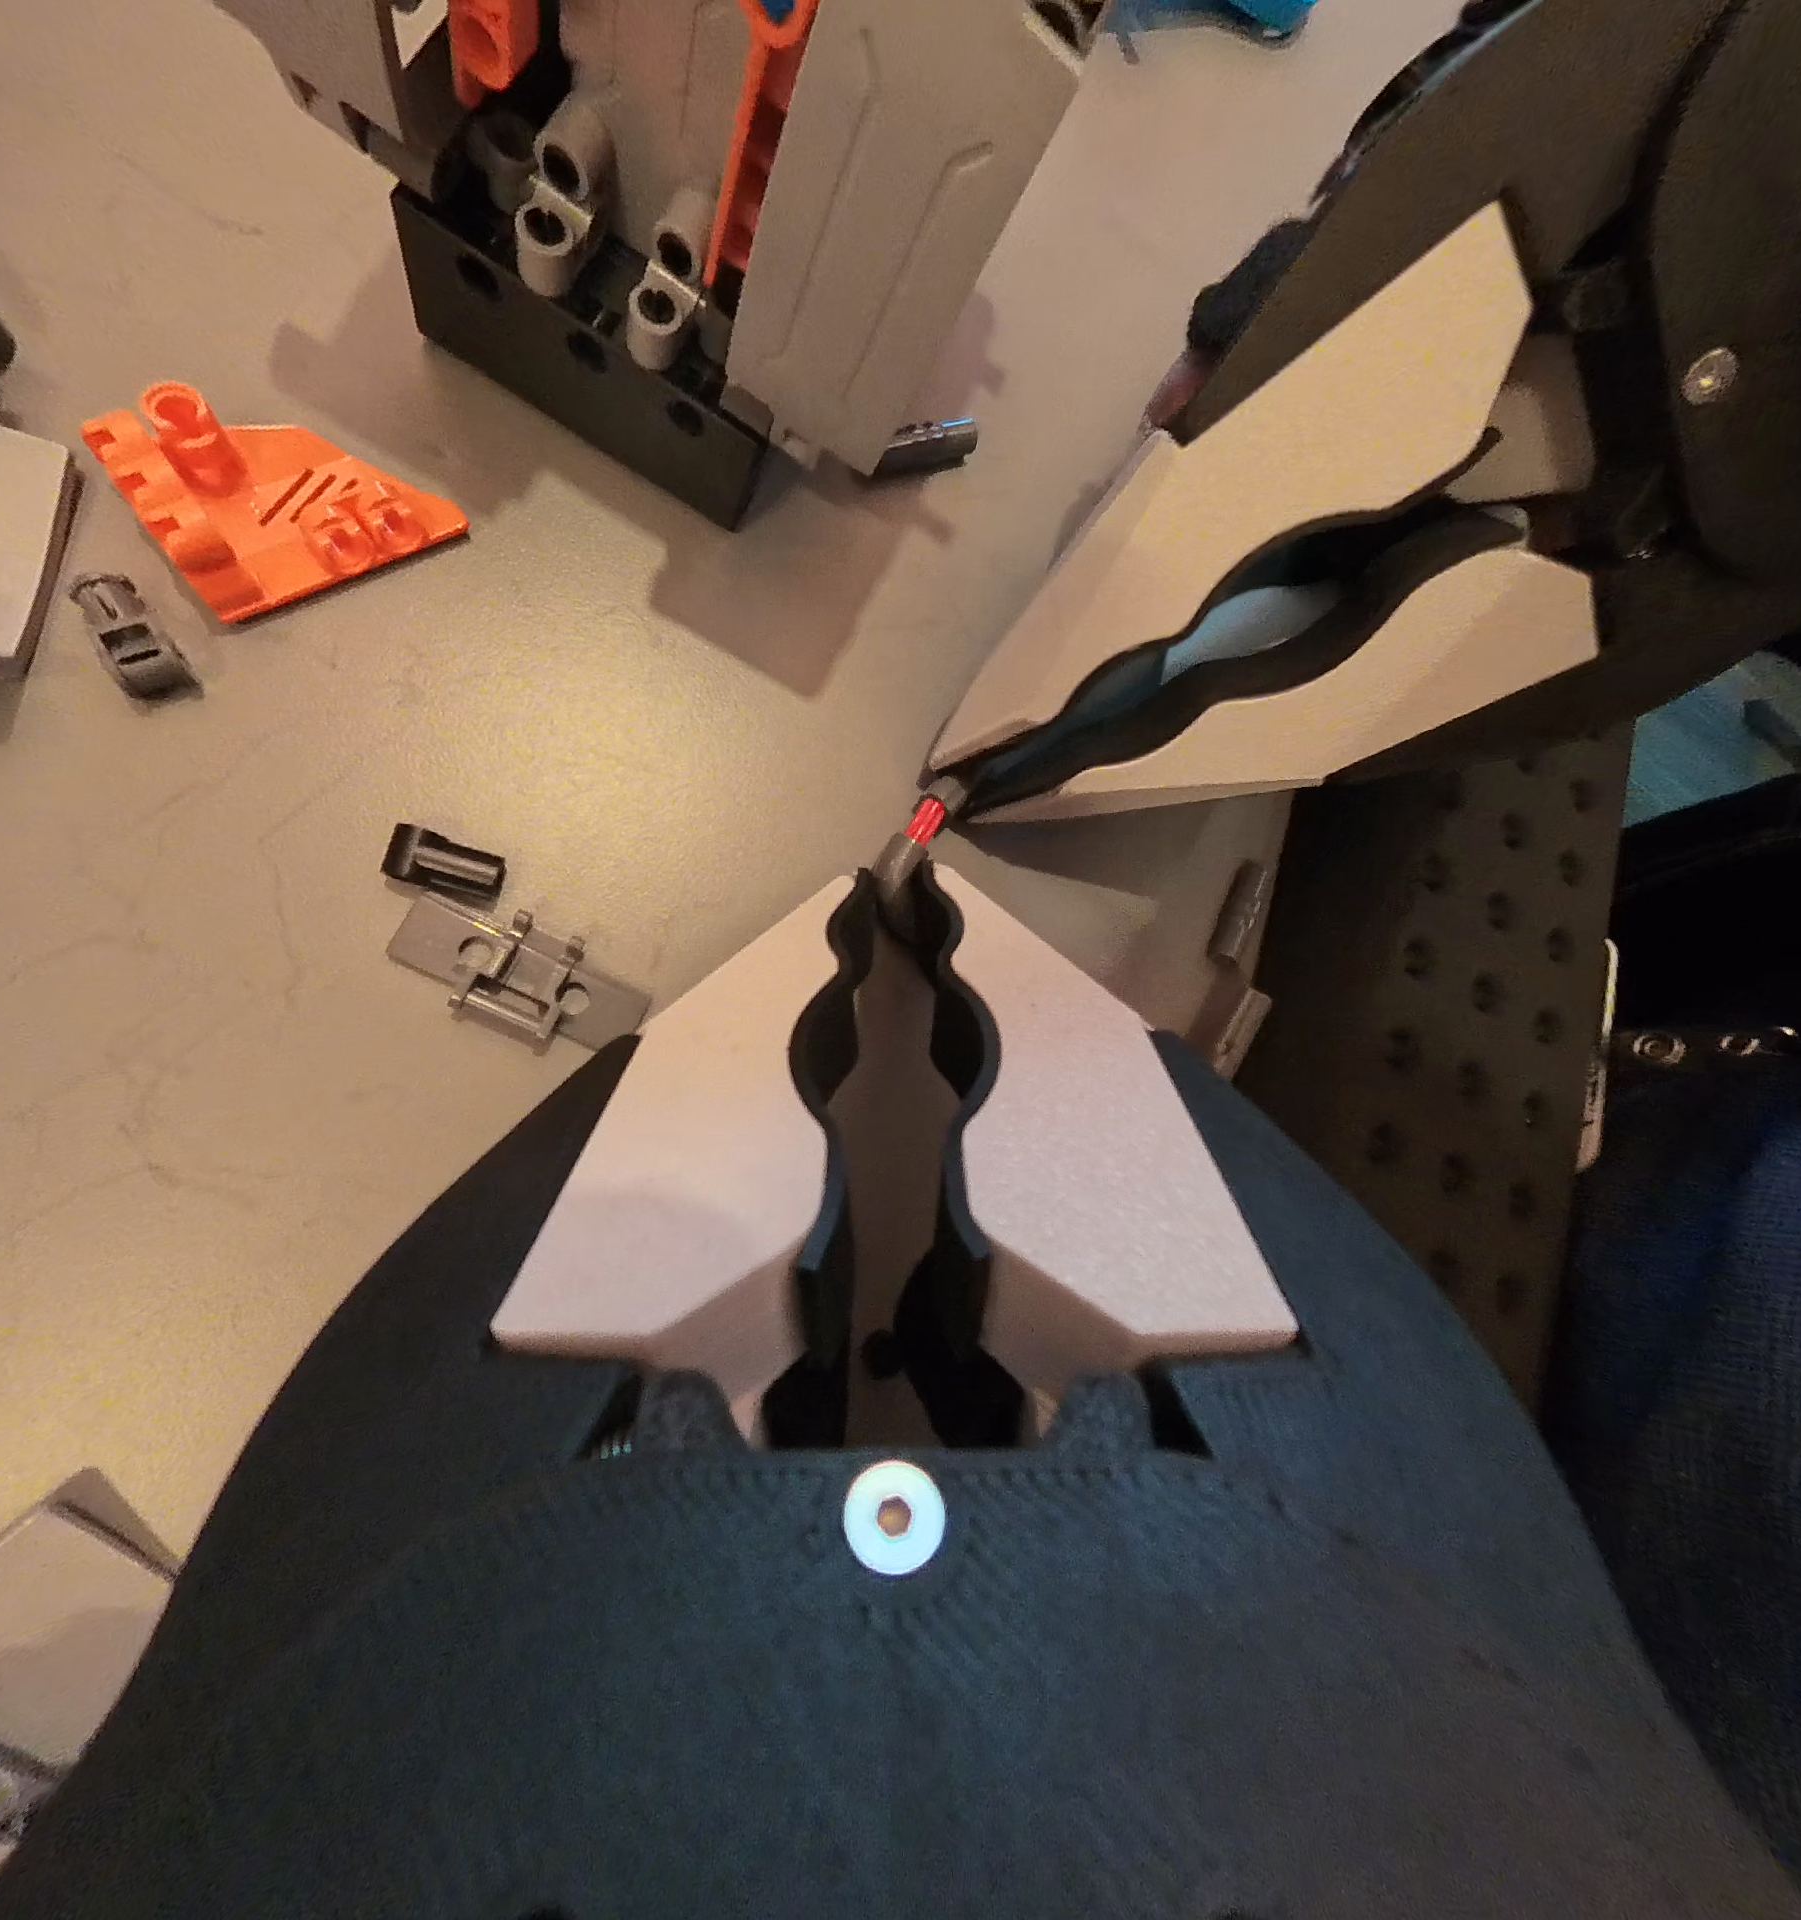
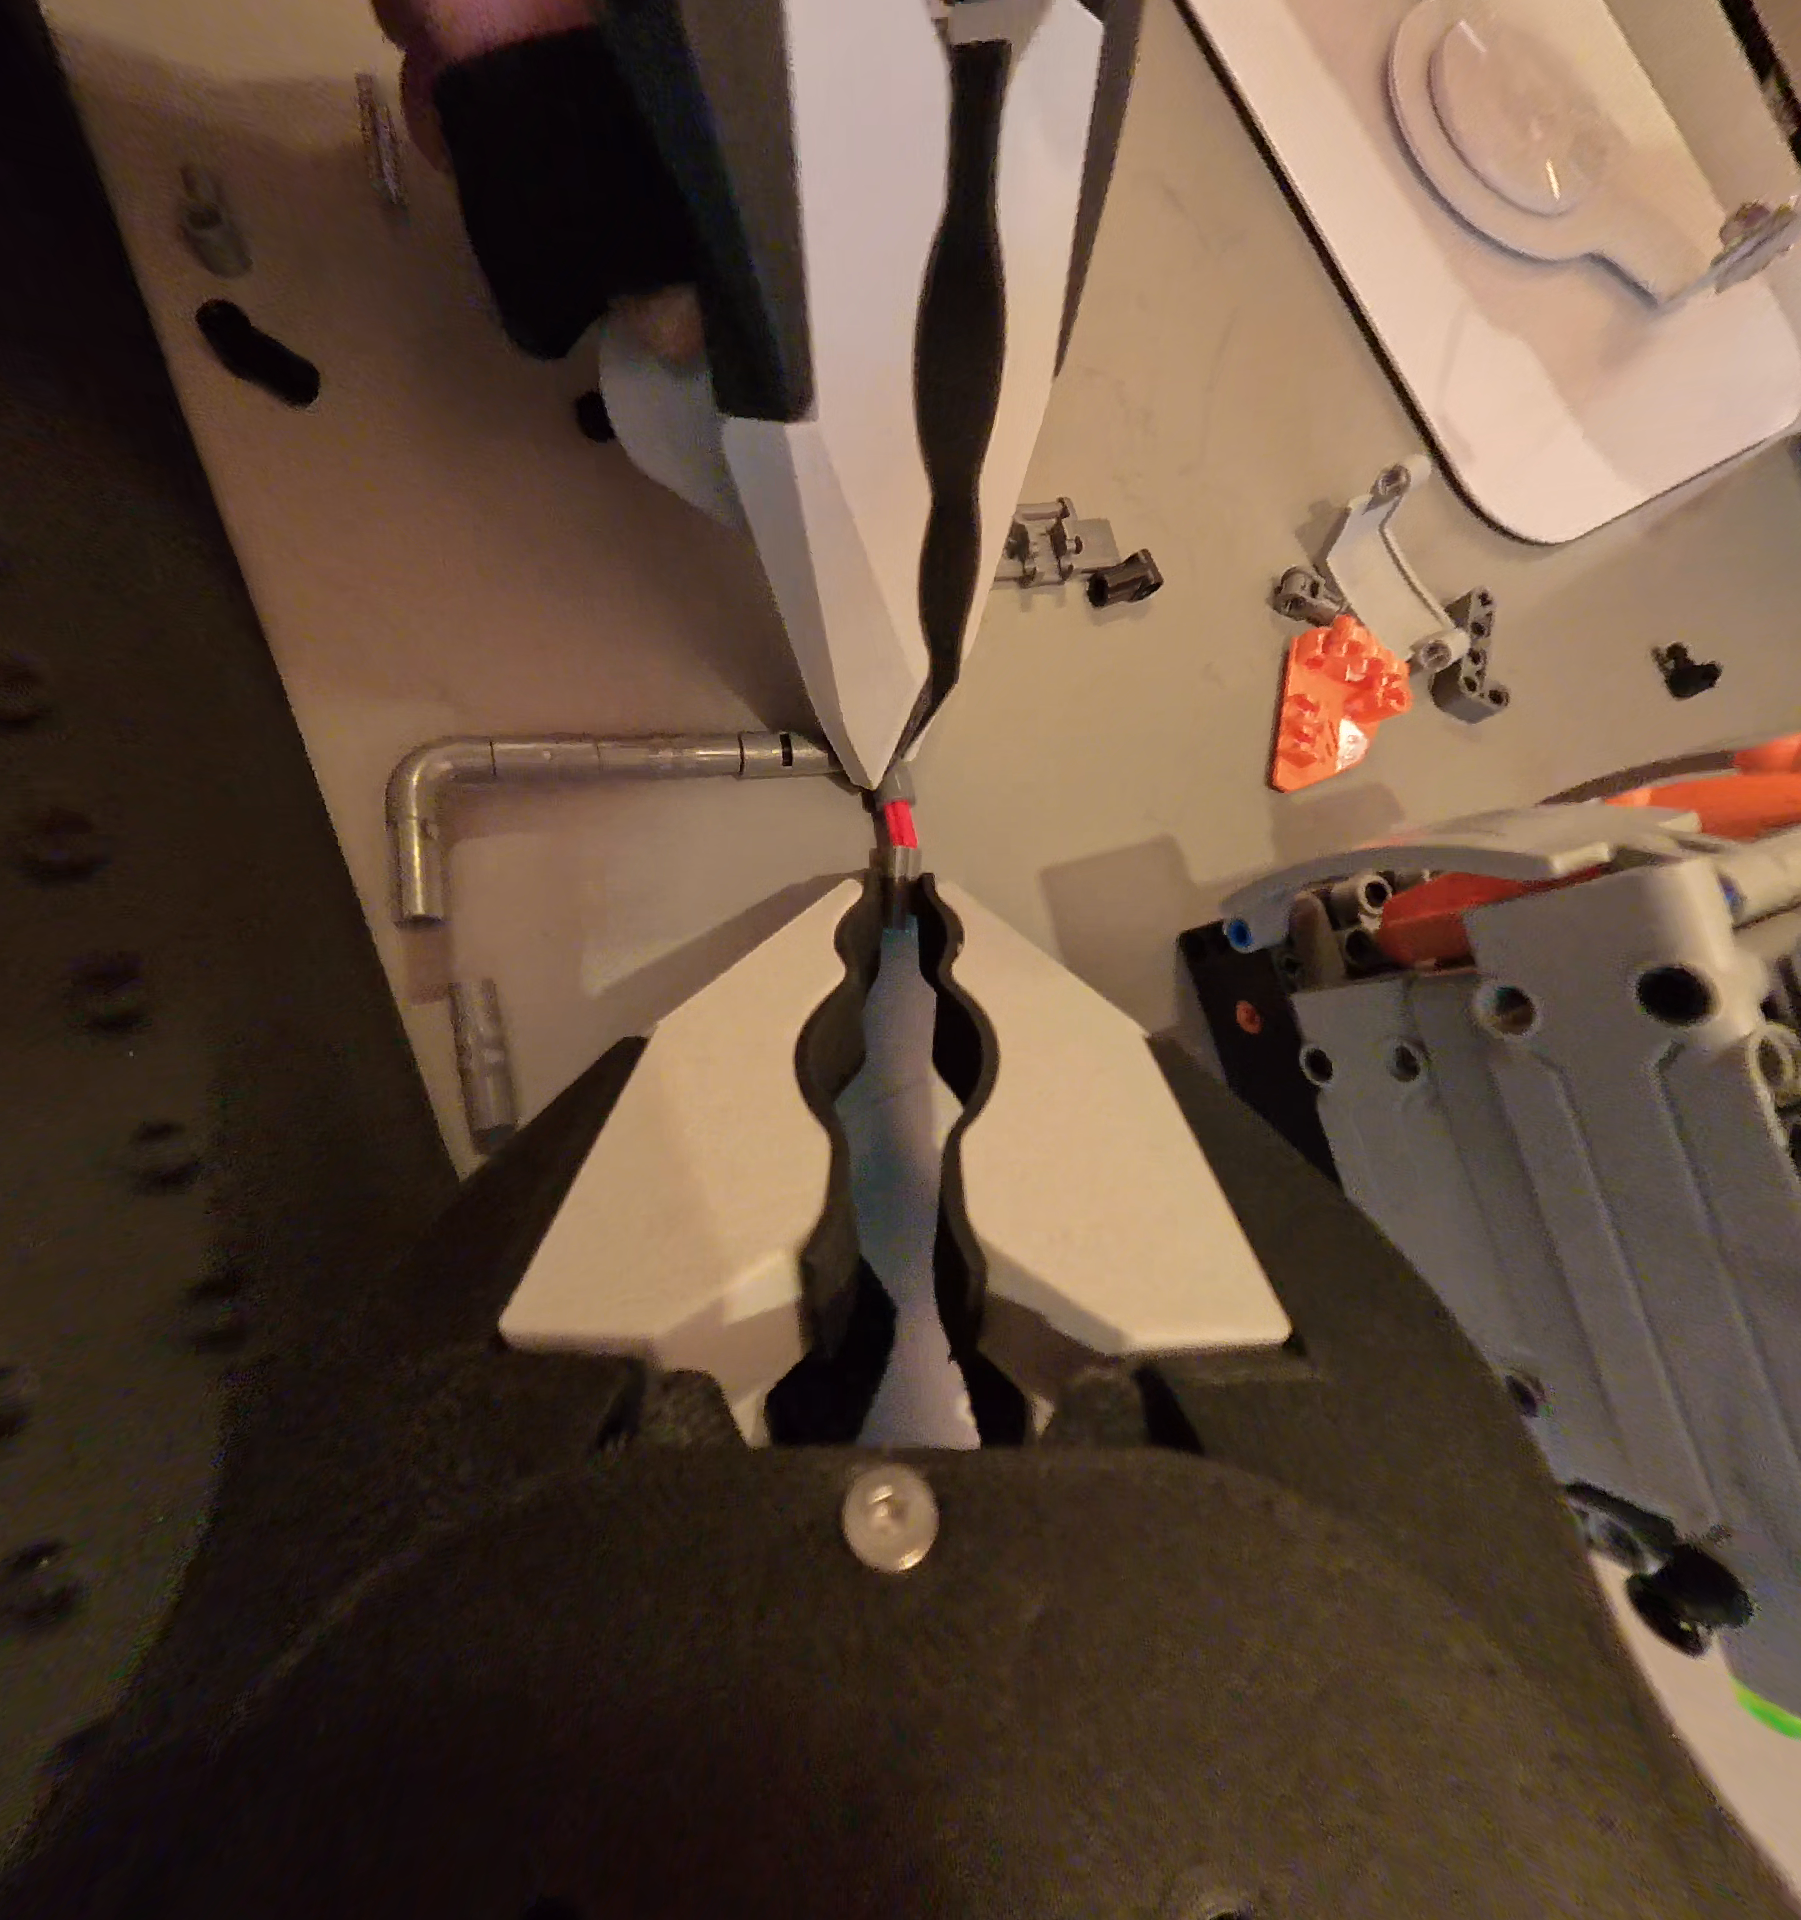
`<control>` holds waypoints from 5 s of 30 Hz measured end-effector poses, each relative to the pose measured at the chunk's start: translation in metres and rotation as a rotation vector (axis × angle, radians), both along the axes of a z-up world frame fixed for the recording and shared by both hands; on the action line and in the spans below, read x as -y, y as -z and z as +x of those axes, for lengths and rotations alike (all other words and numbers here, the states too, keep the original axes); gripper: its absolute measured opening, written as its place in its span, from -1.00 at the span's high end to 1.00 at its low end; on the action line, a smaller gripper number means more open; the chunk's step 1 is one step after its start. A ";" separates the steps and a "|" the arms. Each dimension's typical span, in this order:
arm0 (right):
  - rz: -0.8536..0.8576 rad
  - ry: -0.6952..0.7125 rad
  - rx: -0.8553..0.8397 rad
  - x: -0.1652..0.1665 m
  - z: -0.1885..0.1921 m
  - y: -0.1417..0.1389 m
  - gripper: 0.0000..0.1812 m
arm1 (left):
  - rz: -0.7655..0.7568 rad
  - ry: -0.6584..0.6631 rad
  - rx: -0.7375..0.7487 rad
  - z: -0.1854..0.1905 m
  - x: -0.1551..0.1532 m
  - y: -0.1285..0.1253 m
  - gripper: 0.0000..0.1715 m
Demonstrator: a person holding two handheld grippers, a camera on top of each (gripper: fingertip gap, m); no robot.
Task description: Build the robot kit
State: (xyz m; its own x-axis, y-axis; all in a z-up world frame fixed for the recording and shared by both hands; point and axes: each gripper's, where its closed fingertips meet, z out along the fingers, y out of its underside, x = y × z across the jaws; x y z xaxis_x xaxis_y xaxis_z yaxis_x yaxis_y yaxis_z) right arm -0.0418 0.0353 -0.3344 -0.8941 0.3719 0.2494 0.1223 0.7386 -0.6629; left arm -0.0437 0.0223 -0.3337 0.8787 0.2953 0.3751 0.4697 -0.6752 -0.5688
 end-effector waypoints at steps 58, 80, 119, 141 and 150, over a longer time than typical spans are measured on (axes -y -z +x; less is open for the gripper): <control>-0.311 0.068 0.220 -0.015 0.017 -0.060 0.67 | 0.083 -0.084 -0.096 -0.031 -0.008 -0.064 0.94; -0.453 0.148 0.135 -0.081 -0.026 -0.138 0.58 | 0.054 -0.086 -0.311 -0.098 -0.041 -0.122 0.94; -0.498 0.073 0.270 -0.109 -0.093 -0.110 0.35 | -0.003 -0.140 -0.201 -0.113 -0.066 -0.097 0.83; -0.587 0.051 0.312 -0.110 -0.090 -0.111 0.35 | 0.261 -0.071 -0.016 -0.092 -0.071 -0.107 0.37; -0.537 -0.006 0.286 -0.118 -0.078 -0.115 0.20 | 0.288 -0.015 -0.001 -0.084 -0.071 -0.109 0.21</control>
State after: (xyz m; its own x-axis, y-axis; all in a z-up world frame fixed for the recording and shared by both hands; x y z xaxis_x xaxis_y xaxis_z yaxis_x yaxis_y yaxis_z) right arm -0.1196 0.1530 -0.2195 -0.9005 0.3742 -0.2217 0.3473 0.3116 -0.8845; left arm -0.1279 0.0933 -0.2251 0.8752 0.1900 0.4448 0.4782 -0.4785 -0.7365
